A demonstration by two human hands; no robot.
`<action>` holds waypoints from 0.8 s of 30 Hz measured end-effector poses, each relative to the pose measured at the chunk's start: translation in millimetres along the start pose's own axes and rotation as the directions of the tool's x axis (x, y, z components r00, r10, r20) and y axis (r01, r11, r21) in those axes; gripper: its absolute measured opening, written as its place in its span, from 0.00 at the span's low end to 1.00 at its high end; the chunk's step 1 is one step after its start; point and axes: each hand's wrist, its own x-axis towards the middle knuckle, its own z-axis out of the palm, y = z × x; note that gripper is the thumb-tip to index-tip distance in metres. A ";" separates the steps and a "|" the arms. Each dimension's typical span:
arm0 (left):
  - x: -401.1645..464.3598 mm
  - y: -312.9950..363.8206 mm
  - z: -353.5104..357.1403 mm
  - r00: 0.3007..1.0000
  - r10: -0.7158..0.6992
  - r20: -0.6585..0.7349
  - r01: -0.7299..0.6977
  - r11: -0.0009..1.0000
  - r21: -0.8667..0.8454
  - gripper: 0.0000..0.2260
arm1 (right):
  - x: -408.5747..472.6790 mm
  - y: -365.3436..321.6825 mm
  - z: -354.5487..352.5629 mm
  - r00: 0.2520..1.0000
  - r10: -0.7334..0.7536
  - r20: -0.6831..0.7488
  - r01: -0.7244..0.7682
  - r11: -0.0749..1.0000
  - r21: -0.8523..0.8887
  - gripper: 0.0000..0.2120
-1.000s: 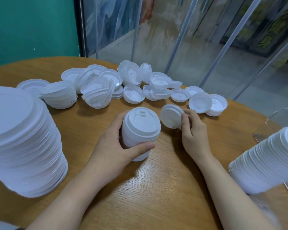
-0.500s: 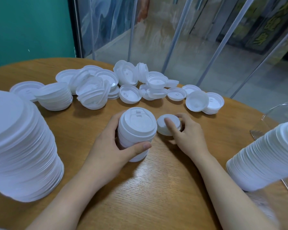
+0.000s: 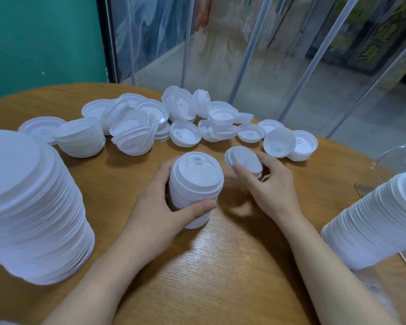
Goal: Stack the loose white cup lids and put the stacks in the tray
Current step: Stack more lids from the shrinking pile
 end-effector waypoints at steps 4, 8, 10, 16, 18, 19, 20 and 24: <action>1.4 2.7 -2.0 1.000 -0.024 0.007 0.024 1.000 -0.019 0.34 | -0.4 -46.1 -11.5 0.994 -0.104 0.020 0.101 0.989 0.113 0.21; 2.8 1.8 -1.6 0.999 -0.051 0.010 0.051 0.997 -0.057 0.34 | -7.9 -81.6 -9.5 0.962 -0.224 0.156 0.214 0.974 0.078 0.20; 3.4 0.4 -2.9 0.998 -0.062 0.023 0.064 0.995 -0.073 0.34 | -12.9 -88.3 -5.3 0.946 -0.246 0.210 0.247 0.969 0.017 0.23; 2.4 -0.4 -4.0 0.997 -0.061 0.044 0.066 0.991 -0.119 0.34 | -19.6 -89.7 0.9 0.937 -0.207 0.283 0.244 0.965 -0.101 0.28; 1.9 -0.5 -4.5 0.998 -0.052 0.044 0.057 0.991 -0.119 0.34 | -21.4 -90.3 2.0 0.931 -0.204 0.303 0.251 0.960 -0.125 0.29; 1.7 -0.6 -4.8 0.998 -0.048 0.043 0.053 0.992 -0.115 0.34 | -22.2 -90.9 2.2 0.928 -0.203 0.312 0.254 0.958 -0.132 0.28; 1.7 -0.7 -5.1 0.998 -0.047 0.042 0.052 0.992 -0.112 0.34 | -22.7 -91.5 2.5 0.926 -0.202 0.319 0.257 0.956 -0.140 0.27; 2.3 -2.3 -5.8 0.997 -0.055 0.053 0.061 0.992 -0.108 0.34 | -23.0 -93.7 2.8 0.923 -0.178 0.341 0.252 0.950 -0.187 0.32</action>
